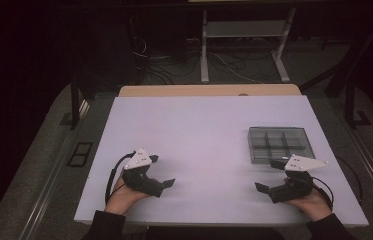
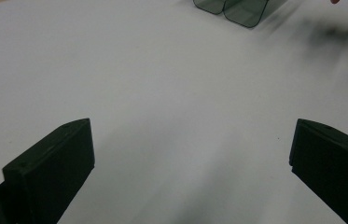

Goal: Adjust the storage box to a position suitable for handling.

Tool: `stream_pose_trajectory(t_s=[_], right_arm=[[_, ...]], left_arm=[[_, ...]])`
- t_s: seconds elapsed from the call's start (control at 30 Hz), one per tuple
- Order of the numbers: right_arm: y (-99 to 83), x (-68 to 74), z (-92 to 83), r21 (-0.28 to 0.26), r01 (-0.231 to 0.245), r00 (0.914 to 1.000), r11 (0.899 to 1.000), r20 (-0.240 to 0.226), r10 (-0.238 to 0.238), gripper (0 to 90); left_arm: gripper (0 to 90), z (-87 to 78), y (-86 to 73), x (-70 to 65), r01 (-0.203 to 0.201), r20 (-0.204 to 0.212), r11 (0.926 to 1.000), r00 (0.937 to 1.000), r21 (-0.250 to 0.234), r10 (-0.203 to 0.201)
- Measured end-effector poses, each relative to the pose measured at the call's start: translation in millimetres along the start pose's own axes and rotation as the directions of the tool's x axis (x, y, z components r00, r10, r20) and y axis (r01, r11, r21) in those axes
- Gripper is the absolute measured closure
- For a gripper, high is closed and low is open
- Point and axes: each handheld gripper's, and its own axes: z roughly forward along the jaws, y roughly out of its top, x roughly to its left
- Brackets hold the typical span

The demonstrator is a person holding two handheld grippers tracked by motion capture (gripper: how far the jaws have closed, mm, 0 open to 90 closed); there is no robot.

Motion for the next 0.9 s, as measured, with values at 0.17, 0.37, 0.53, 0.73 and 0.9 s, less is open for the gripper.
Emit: stream_pose_trajectory(t_s=[0.17,0.37,0.53,0.73,0.9], right_arm=[[2.4,-0.4,-0.9,-0.007,-0.002,1.0000,1.000,-0.005,0.002,0.6],[7.1,-1.6,0.1,0.002,0.006,0.9999,1.000,-0.011,-0.006,0.6],[12.9,-4.0,-0.5,0.009,-0.002,0.9999,1.000,-0.014,0.002,0.6],[19.8,-7.2,0.2,0.012,0.007,0.9999,1.000,-0.015,-0.007,0.6],[24.1,-11.7,0.1,0.002,0.005,0.9998,1.000,-0.019,-0.005,0.6]], left_arm=[[0.0,-0.1,-1.1,-0.8,0.006,0.004,1.0000,1.0000,-0.005,-0.006],[0.0,-3.2,-1.6,-1.7,0.004,-0.009,0.9999,1.0000,-0.015,-0.004],[0.0,-5.3,-2.8,-1.7,0.012,-0.010,0.9997,0.9999,-0.022,-0.012],[0.0,-6.8,-3.7,-3.1,0.017,-0.021,0.9995,0.9996,-0.027,-0.018],[0.0,-6.2,-4.2,-4.7,0.017,-0.019,0.9996,0.9997,-0.023,-0.017]])
